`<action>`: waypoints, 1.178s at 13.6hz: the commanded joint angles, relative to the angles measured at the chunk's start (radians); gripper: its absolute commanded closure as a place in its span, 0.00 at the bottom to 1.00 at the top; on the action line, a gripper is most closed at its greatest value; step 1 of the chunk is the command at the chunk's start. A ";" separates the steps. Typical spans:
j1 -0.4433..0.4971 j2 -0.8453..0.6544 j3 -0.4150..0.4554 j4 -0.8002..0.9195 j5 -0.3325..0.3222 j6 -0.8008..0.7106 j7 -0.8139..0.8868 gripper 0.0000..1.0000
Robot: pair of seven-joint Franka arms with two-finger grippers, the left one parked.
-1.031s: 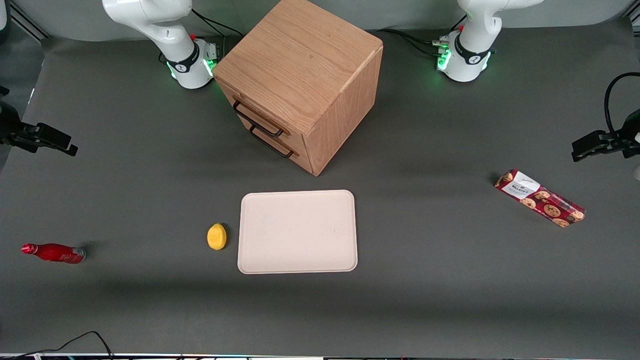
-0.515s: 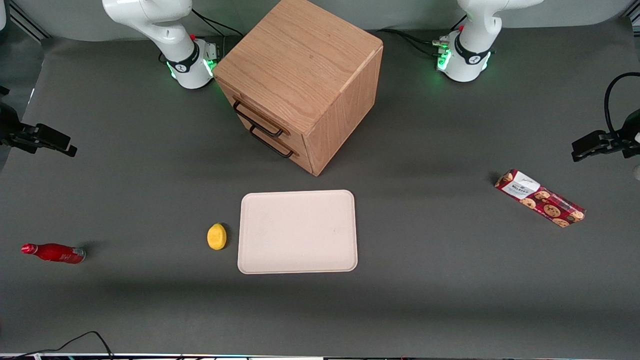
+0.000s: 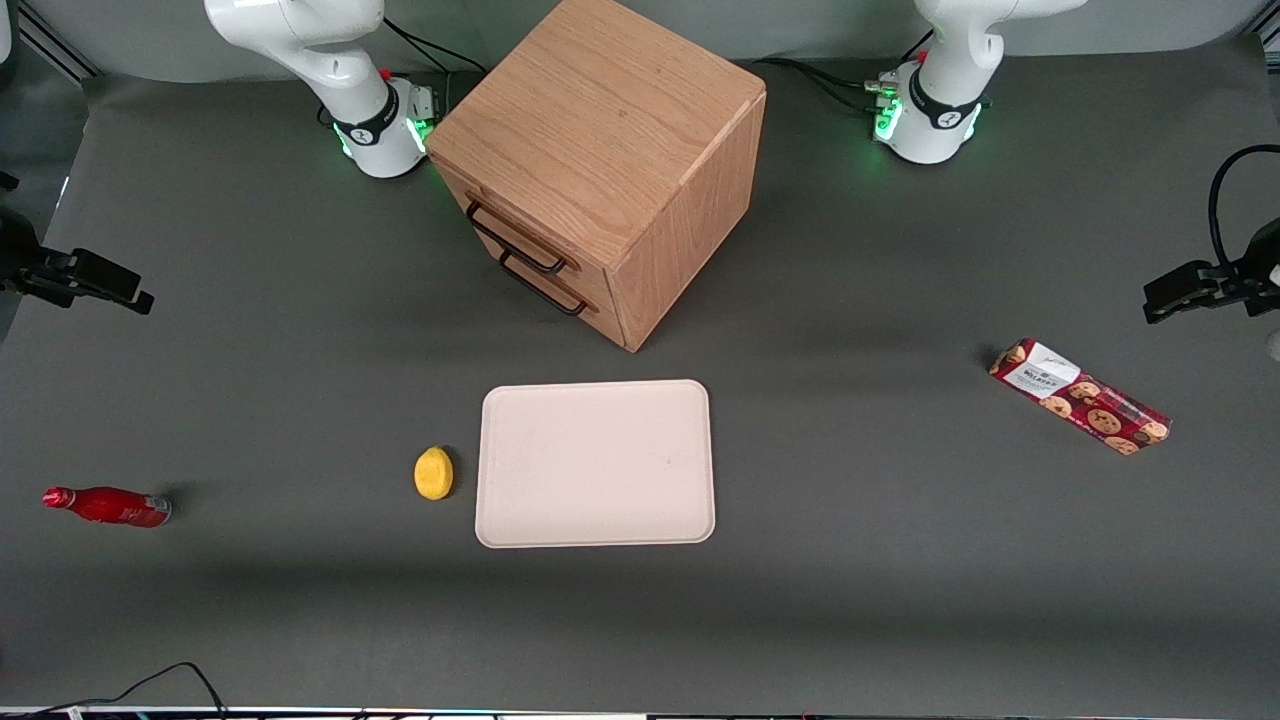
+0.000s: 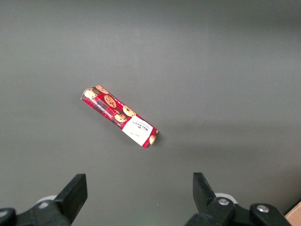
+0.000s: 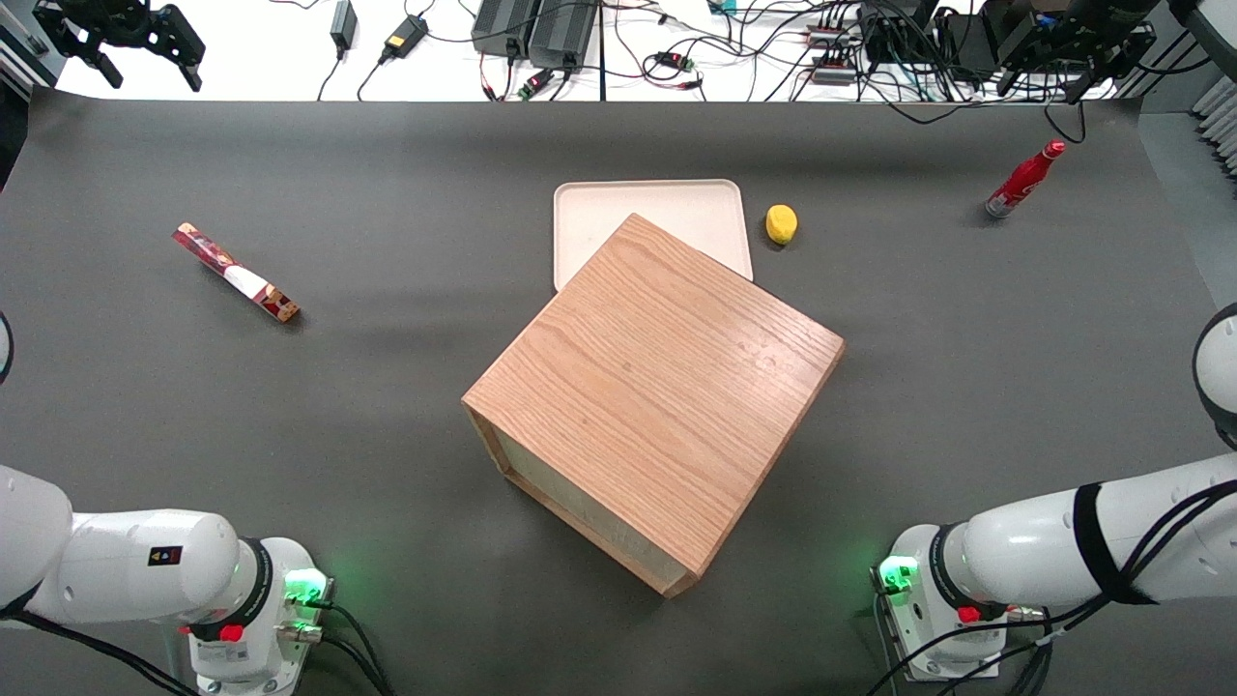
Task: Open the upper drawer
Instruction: 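Move the right gripper toward the wooden cabinet's drawer handles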
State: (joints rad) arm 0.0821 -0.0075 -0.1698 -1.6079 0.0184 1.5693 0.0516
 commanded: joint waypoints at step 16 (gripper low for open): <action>0.597 -0.008 -0.013 0.039 0.011 -0.166 -0.001 0.00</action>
State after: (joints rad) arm 0.6043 -0.0286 -0.1623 -1.5810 0.0212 1.4152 0.0511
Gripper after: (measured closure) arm 0.000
